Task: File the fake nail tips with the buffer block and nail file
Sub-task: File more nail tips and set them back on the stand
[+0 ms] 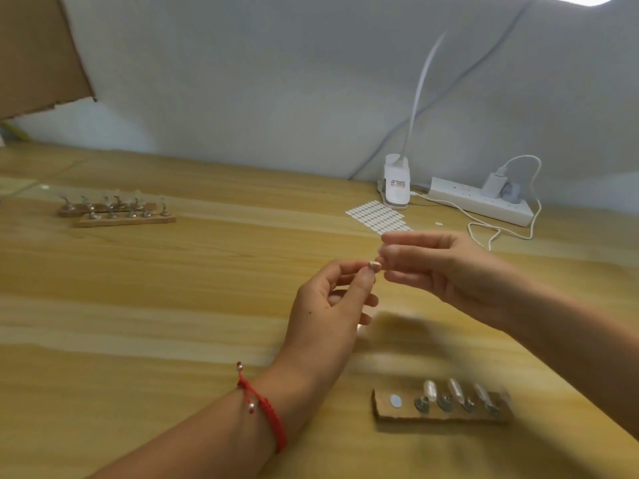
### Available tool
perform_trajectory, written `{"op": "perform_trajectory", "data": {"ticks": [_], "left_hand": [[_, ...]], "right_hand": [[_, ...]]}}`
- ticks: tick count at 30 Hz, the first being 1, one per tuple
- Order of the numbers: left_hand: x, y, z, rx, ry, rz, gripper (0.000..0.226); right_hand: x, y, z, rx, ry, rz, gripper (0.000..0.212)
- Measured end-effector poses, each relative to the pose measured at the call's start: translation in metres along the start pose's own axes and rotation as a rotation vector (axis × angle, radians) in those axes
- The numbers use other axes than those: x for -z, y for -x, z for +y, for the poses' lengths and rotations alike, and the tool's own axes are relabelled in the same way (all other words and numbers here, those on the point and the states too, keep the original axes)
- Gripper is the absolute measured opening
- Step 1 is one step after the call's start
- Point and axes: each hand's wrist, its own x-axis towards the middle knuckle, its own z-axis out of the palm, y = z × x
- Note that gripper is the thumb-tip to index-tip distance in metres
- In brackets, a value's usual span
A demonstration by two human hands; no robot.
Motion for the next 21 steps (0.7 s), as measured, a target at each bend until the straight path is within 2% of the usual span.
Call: {"op": "perform_trajectory", "data": {"ticks": [4, 12, 16, 21], "left_hand": [[0.001, 0.002, 0.001, -0.036, -0.037, -0.054, 0.01], [0.0, 0.003, 0.001, -0.039, -0.099, -0.148, 0.009], [0.001, 0.004, 0.001, -0.045, -0.133, -0.174, 0.022], [0.0, 0.005, 0.002, -0.036, -0.132, -0.176, 0.027]], "right_hand": [[0.006, 0.017, 0.0, -0.03, -0.107, 0.019, 0.019], [0.006, 0.032, 0.009, -0.021, -0.1, -0.061, 0.026], [0.009, 0.033, 0.015, -0.034, -0.11, -0.057, 0.026], [0.012, 0.035, 0.016, -0.001, -0.048, -0.069, 0.019]]}}
